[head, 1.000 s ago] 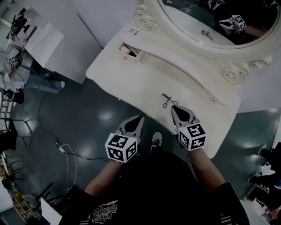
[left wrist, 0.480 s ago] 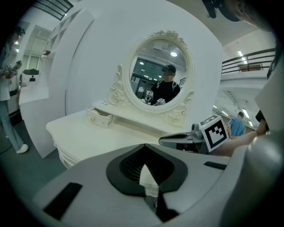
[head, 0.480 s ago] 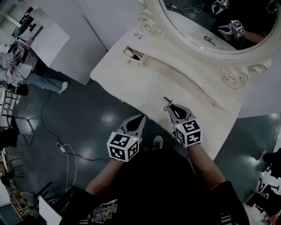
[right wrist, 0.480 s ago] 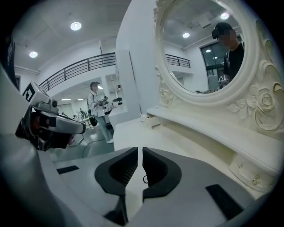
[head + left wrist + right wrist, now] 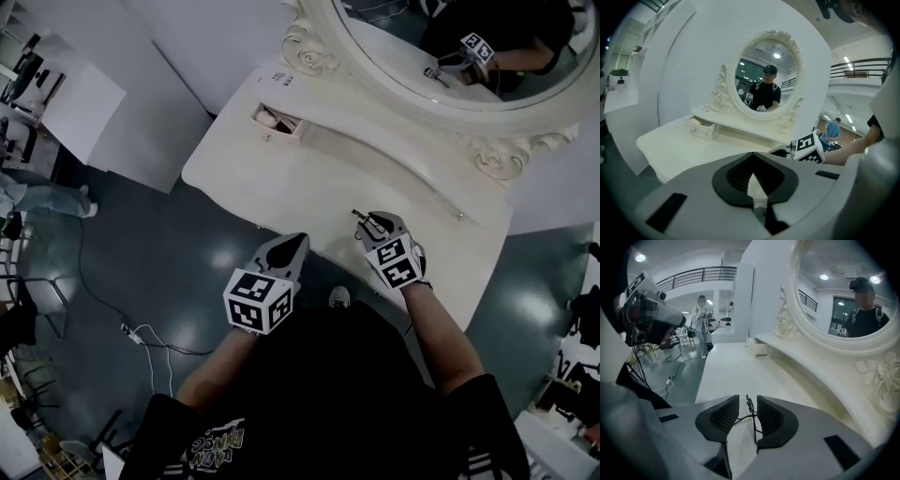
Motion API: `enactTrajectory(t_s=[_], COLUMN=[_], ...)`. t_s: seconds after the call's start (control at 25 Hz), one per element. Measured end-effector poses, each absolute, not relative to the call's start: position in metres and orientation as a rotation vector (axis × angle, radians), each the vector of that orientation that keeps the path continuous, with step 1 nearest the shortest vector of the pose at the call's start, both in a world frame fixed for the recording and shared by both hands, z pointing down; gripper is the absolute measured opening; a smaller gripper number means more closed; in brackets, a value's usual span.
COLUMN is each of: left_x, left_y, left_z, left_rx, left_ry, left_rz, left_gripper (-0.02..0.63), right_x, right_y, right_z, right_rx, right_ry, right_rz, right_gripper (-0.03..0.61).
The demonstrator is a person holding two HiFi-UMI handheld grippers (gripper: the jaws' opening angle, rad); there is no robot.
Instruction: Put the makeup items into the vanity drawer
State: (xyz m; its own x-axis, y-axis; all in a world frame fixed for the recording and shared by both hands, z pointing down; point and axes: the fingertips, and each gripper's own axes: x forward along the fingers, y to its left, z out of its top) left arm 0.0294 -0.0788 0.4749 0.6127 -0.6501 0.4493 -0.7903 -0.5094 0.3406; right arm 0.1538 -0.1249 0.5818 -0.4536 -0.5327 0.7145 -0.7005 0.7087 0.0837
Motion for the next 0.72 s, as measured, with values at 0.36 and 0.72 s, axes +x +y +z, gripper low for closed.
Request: enactTrajectory(t_s=[0.36,0.72], left_x=[0.009,0.01], left_y=[-0.106,-0.115], left_z=[0.491,0.5], left_rx=[2.298,2.292], left_ry=[-1.07,-1.034], left_rz=[0.393,0.404], left_gripper=[0.0,0.0], right_x=[0.155,0.152], right_y=[-0.148,-0.153], right_z=[0.621,0.622], right_rx=[0.867,0.882], right_ry=[-2.034,-2.027], right_rz=[0.295,0.292], right_gripper=[0.123,0.046])
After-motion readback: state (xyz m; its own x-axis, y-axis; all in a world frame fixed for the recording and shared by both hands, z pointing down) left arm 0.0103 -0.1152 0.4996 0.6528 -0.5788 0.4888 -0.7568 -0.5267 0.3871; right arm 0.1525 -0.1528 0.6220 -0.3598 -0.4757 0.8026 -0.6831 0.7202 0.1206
